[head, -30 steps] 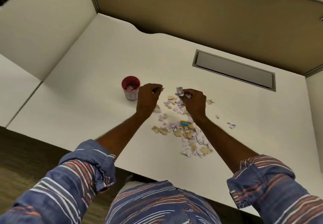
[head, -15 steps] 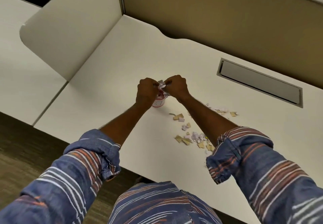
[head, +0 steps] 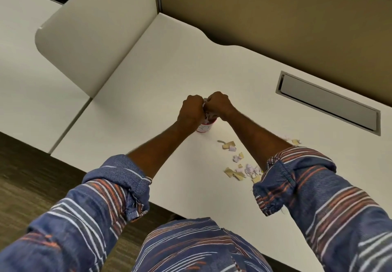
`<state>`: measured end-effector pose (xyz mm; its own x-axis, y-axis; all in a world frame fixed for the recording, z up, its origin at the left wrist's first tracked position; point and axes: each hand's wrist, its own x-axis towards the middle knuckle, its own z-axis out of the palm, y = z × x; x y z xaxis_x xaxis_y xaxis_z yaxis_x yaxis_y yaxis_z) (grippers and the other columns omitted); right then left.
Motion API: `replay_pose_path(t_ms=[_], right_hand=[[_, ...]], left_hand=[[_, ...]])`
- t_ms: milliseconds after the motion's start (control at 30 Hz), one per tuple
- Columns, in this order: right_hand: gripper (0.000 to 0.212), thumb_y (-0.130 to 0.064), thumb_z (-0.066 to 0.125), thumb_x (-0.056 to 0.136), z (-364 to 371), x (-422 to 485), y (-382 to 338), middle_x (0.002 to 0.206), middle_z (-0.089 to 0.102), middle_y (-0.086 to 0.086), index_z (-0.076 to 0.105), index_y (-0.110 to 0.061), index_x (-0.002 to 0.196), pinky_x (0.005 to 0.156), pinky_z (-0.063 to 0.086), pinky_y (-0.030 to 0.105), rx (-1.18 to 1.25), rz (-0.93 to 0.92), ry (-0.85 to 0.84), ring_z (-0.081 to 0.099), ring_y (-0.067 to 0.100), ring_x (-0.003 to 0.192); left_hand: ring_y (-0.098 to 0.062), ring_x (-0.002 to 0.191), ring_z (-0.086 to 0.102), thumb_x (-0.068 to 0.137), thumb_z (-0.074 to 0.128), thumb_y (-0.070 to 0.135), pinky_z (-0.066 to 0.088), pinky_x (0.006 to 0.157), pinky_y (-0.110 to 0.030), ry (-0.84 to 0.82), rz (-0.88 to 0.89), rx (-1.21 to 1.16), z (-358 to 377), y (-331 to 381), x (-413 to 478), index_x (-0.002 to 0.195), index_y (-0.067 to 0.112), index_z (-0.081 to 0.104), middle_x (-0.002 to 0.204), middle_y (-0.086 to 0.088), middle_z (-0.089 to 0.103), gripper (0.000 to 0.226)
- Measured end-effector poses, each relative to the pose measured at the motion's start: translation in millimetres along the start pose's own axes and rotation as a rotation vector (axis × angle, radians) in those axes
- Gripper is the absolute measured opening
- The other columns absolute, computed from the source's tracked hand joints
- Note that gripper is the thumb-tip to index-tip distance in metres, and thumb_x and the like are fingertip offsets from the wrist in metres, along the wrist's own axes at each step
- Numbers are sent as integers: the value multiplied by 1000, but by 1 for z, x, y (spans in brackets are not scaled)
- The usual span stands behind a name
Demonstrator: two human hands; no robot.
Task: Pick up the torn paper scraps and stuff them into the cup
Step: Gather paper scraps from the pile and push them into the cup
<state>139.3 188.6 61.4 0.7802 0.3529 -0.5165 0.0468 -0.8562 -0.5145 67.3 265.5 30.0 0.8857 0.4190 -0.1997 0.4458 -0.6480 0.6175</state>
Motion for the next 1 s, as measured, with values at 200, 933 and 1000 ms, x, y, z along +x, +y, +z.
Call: replay_pose_path(t_ms=[200, 933, 1000], right_hand=[[31, -10, 64, 84, -4, -2, -7, 109, 72, 23, 68, 6, 111, 92, 59, 46, 6, 17, -31, 70, 37, 103], [17, -3, 64, 85, -7, -8, 63, 103, 77, 10, 77, -5, 96, 84, 54, 25, -53, -80, 279, 72, 24, 97], [19, -2, 60, 89, 12, -14, 84, 102, 76, 11, 76, -6, 98, 85, 55, 26, -83, -99, 288, 72, 25, 96]], left_hand=[[-28, 77, 67, 76, 71, 14, 47, 63, -30, -3, 17, 25, 0, -4, 3, 84, 1, 69, 86, -16, 72, 16], [-22, 102, 68, 89, 48, -7, 52, 94, -28, 203, 75, -164, -12, -47, 42, 113, 6, 72, 110, -11, 72, 36], [-21, 103, 67, 90, 46, -7, 47, 91, -22, 149, 96, -97, -5, -61, 49, 118, 9, 69, 114, -10, 70, 39]])
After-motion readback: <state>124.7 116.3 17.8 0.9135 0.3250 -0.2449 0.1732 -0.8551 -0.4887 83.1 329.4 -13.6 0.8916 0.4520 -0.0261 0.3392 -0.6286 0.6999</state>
